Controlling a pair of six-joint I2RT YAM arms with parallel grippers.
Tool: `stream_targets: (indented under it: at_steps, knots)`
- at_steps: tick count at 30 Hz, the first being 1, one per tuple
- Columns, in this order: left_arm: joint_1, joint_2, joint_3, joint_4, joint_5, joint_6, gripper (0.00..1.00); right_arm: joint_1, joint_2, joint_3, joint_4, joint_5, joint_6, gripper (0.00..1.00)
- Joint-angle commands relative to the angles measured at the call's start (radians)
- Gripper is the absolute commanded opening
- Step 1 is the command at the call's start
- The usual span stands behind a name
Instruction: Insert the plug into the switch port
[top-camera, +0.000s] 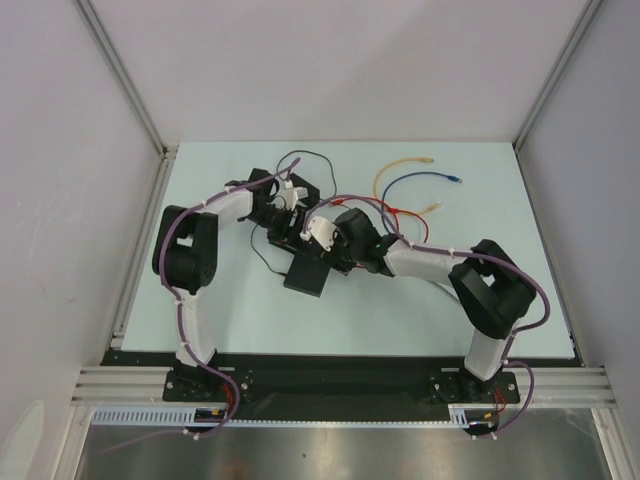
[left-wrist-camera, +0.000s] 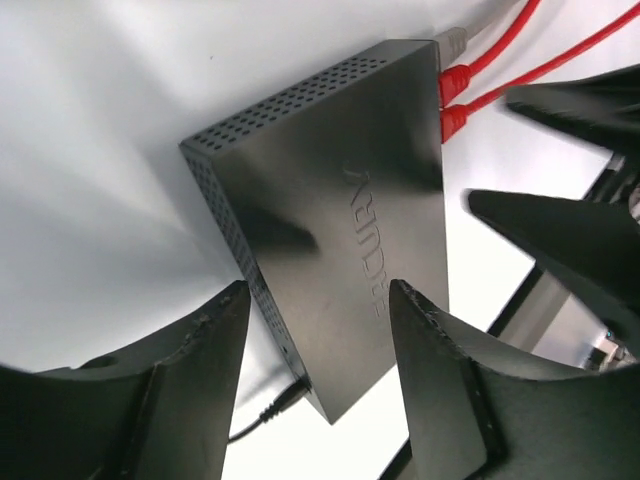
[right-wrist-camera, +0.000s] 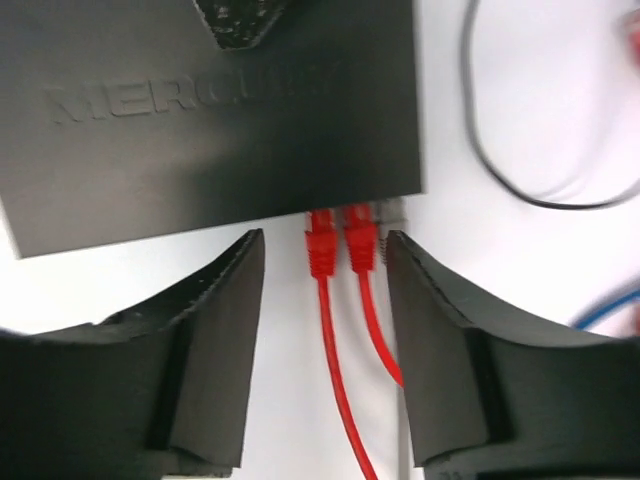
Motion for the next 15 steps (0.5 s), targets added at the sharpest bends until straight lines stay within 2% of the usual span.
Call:
stream_targets:
  at_steps: [1, 4, 9, 11, 15]
  knots:
    - [0.039, -0.091, 0.057, -0.033, 0.060, -0.005, 0.64, -0.019, -0.124, 0.011, 0.001, -0.038, 0.043, 0.57]
    - [0.063, -0.138, 0.077, -0.039, 0.047, 0.020, 0.66, -0.055, -0.151, 0.068, -0.074, -0.064, 0.104, 0.61]
    - [0.088, -0.224, 0.096, -0.025, 0.035, 0.043, 0.70, -0.187, -0.169, 0.187, -0.192, -0.142, 0.193, 0.77]
    - [0.088, -0.252, 0.093, 0.013, 0.031, 0.043, 0.71, -0.239, -0.164, 0.227, -0.215, -0.145, 0.223, 0.78]
    - [0.088, -0.304, 0.080, 0.096, 0.041, 0.011, 0.71, -0.388, -0.094, 0.364, -0.307, -0.069, 0.232, 0.72]
